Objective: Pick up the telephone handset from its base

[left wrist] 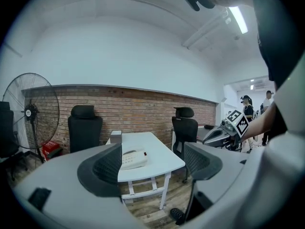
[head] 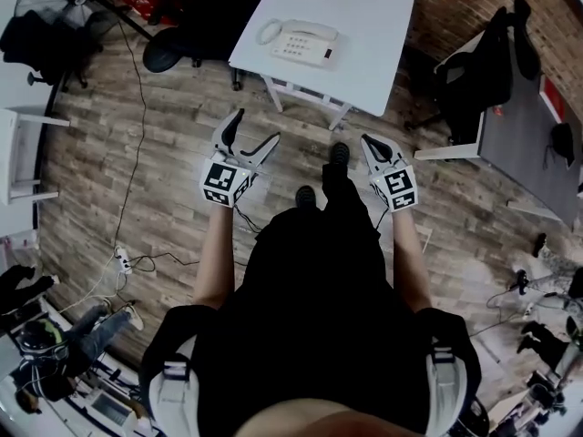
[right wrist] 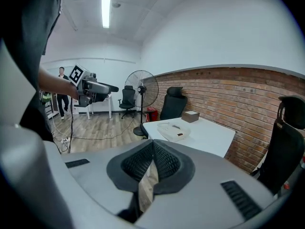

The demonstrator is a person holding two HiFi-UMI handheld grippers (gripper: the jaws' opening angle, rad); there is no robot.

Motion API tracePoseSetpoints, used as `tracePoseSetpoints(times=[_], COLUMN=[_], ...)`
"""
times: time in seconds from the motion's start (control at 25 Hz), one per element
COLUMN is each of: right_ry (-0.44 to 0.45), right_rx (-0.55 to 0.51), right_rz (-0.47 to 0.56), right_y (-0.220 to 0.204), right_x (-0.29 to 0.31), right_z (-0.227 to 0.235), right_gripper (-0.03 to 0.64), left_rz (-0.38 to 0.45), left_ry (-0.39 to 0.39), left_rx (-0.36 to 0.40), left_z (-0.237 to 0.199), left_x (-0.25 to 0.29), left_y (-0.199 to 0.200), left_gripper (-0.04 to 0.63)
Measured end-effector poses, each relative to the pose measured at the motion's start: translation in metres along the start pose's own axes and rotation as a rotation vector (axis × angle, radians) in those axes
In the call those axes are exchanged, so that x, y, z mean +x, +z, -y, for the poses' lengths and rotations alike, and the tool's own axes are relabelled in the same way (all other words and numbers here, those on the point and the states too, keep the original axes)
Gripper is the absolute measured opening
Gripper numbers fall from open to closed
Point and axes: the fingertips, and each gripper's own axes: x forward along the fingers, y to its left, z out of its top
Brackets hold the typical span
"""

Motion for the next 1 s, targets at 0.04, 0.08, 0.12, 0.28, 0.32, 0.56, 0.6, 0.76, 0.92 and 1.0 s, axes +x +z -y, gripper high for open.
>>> tracePoseSetpoints(times=[0.04, 0.08, 0.12, 0.28, 0.32, 0.56, 0.6, 0.76, 0.92, 1.0], right_ry=[0.004, 0.008, 0.012, 0.026, 0.028, 0.025, 0.026, 0.029, 0.031, 0.034], right_rx=[-0.003, -0.006, -0.009, -0.010, -0.008, 0.019, 0.020, 0.022, 0.027, 0.028], right_rz=[0.003, 0.005, 0.007, 0.009, 0.009, 0.009, 0.009, 0.009, 0.017, 0.020], right_y=[0.002, 0.004, 0.005, 0.003, 0.001, -0.005, -0.007, -0.009, -0.004, -0.002], right_x=[0.002, 0.003, 0.005, 0.008, 0.008, 0.010, 0.011, 0.019, 0.028, 0.032], right_z=[0.000, 0.000, 0.000, 0.010, 0.013, 0.032, 0.035, 0.053, 0.073, 0.083], right_gripper=[-0.002, 0.000, 0.000, 0.000, 0.000, 0.000, -0.001, 0.000, 0.000, 0.000], left_rz=[0.000, 0.001, 0.003, -0.002, -0.007, -0.026, -0.028, -0.030, -0.036, -0.036], left_ry=[0.003, 0.006, 0.009, 0.018, 0.018, 0.010, 0.010, 0.014, 0.015, 0.013], left_rx=[0.000, 0.000, 0.001, 0.006, 0.006, 0.010, 0.011, 0.015, 0.017, 0.021], left_z=[-0.001, -0.003, -0.003, -0.001, 0.000, 0.006, 0.006, 0.003, -0.002, -0.003], left_x=[0.000, 0.000, 0.001, 0.010, 0.014, 0.031, 0.035, 0.054, 0.074, 0.084], left_y=[0.000, 0.001, 0.002, 0.005, 0.004, 0.002, 0.003, 0.008, 0.014, 0.018], left_gripper=[0.407, 0.406, 0.405, 0.406, 0.406, 0.405, 0.407, 0.406, 0.405, 0.405])
